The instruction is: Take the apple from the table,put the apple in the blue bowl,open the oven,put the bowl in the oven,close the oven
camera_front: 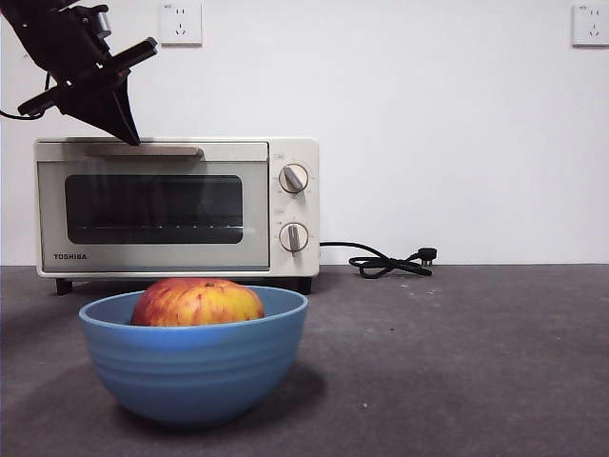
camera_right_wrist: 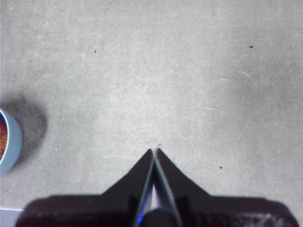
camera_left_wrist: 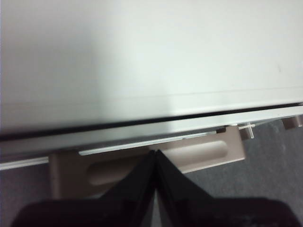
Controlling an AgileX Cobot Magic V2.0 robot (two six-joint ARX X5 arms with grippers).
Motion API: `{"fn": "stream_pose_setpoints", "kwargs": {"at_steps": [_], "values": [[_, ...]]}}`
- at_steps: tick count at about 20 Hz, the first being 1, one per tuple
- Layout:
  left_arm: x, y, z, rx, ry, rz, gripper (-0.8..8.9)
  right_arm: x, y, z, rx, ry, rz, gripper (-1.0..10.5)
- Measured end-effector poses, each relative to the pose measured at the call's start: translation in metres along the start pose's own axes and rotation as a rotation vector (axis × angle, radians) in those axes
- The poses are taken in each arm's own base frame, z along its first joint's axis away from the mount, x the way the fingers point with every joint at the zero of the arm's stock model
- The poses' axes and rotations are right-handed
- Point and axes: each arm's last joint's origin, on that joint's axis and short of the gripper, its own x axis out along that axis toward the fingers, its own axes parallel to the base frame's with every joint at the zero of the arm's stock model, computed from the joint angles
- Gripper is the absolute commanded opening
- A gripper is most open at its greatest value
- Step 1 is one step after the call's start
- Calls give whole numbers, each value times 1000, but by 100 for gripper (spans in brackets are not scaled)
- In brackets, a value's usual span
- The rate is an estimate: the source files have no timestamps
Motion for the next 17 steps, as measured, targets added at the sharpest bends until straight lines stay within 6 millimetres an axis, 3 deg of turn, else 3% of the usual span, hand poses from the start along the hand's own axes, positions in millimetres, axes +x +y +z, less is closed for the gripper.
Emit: {"fn": "stream_pose_setpoints", "kwargs": {"at_steps": [11,17], "values": [[-4,-12,-18,55,73,100,-7,0,1,2,6,-16,10,-8],[-9,-7,-62,59,-3,76,-7,0,1,2,8,-20,12,-8]]}}
